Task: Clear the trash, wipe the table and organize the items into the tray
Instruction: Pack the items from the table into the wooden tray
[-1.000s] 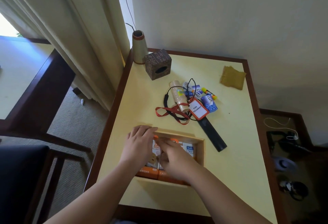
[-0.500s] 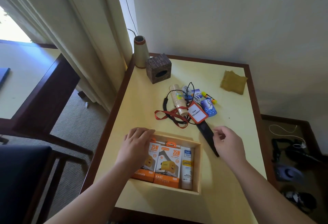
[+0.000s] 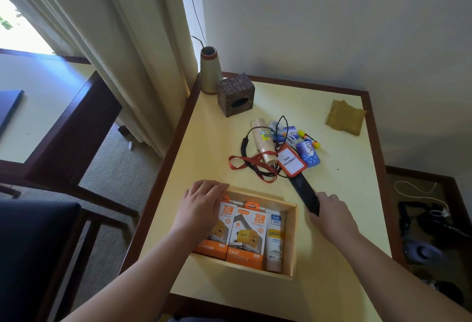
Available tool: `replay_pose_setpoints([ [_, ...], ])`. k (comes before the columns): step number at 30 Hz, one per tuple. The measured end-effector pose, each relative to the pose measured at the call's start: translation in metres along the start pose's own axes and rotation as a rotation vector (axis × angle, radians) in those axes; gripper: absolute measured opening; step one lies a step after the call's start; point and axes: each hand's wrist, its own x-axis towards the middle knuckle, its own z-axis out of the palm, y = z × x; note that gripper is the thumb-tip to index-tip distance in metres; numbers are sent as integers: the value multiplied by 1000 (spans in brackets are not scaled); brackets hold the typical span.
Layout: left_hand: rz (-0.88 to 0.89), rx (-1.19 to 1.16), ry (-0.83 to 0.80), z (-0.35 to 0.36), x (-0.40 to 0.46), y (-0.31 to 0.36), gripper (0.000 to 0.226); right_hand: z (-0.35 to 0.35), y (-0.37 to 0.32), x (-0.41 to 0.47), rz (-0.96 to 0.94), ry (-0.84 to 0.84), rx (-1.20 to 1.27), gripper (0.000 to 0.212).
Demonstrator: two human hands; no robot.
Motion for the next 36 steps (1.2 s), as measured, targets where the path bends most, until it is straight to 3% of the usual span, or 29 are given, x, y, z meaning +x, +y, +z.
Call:
replay_pose_setpoints([
  [3, 5, -3, 7, 1, 0, -1, 46, -25, -7, -4, 46, -108, 45, 42],
  [8, 43, -8, 50, 1, 0, -2, 39, -82, -4, -31, 257, -339, 750, 18],
  [12, 58, -7, 54, 0, 0, -1, 40, -107, -5, -69, 57, -320, 846, 25],
  [18, 49, -61, 117, 1, -3, -4, 37, -101, -51, -90, -290, -305, 597, 39],
  [27, -80, -183, 281, -3, -10, 2, 33, -61, -120, -69, -475, -327, 159, 45],
  [33, 16, -122, 299, 6, -7, -9, 20, -24, -132, -67, -525, -120, 38, 44],
  [36, 37, -76, 244, 10, -5, -12, 32, -9, -132, -74, -524, 22, -38, 47],
])
